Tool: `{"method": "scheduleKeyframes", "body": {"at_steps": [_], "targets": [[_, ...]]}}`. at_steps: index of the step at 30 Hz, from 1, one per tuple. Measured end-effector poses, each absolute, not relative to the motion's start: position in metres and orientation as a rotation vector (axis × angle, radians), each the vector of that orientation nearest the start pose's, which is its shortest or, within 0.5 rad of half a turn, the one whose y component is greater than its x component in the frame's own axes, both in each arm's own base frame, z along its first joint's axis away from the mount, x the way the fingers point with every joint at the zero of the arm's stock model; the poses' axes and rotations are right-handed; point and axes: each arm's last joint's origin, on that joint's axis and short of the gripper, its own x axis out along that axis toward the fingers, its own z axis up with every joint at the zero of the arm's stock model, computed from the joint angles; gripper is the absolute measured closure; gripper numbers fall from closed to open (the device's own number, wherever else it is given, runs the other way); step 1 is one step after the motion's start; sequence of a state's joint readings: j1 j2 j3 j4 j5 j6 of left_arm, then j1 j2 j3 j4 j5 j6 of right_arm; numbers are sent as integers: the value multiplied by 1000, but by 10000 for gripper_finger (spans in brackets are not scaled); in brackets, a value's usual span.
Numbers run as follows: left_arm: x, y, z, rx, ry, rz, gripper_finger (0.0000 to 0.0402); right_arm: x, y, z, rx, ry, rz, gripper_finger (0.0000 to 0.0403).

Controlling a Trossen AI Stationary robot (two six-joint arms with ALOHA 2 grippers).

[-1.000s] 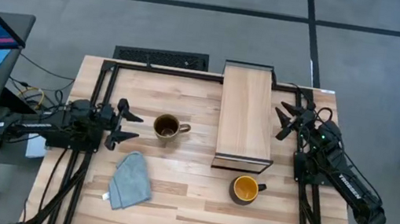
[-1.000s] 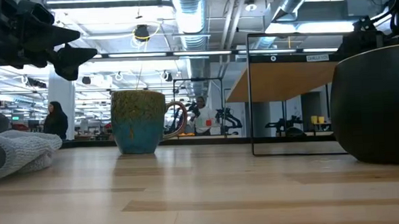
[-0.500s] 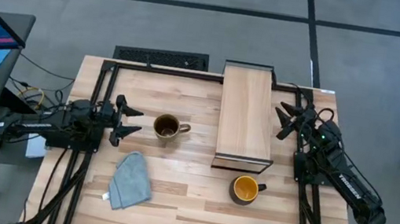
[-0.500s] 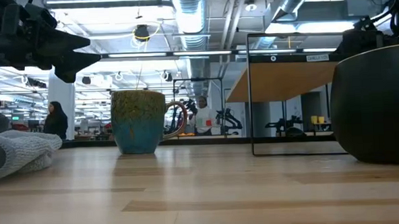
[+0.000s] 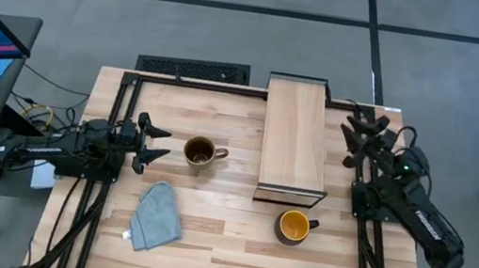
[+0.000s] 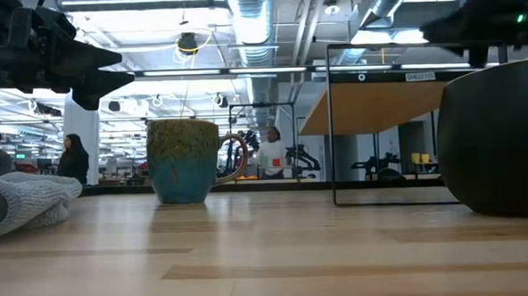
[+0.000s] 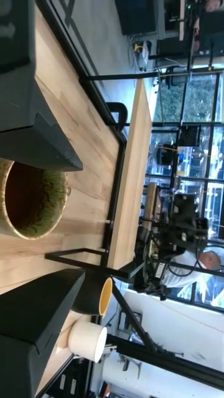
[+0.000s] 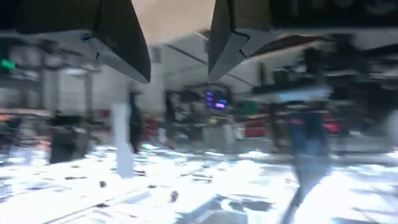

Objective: Stack small to large cups/mugs on shelf
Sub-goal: Put the white mug on the shelf

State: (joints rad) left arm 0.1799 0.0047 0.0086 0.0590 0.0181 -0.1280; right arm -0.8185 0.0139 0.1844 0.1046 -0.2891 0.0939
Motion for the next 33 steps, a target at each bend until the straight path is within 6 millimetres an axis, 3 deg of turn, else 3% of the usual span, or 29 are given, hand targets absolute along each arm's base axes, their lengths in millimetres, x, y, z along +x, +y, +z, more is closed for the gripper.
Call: {"method": "scheduleKeyframes", "body": {"at_steps": [15, 23, 29, 33], "targets": [[96, 17, 172, -122, -72, 158, 141, 33, -8, 315, 25, -482, -89, 221], [96, 17, 172, -122, -71, 158, 141, 22, 5, 331, -5, -502, 137, 221], [96, 17, 170, -123, -56, 159, 141, 17, 7, 339, -16, -613, 127, 221], [96, 17, 169, -124, -47, 165, 141, 13, 8, 343, 68, -659, 184, 221]]}}
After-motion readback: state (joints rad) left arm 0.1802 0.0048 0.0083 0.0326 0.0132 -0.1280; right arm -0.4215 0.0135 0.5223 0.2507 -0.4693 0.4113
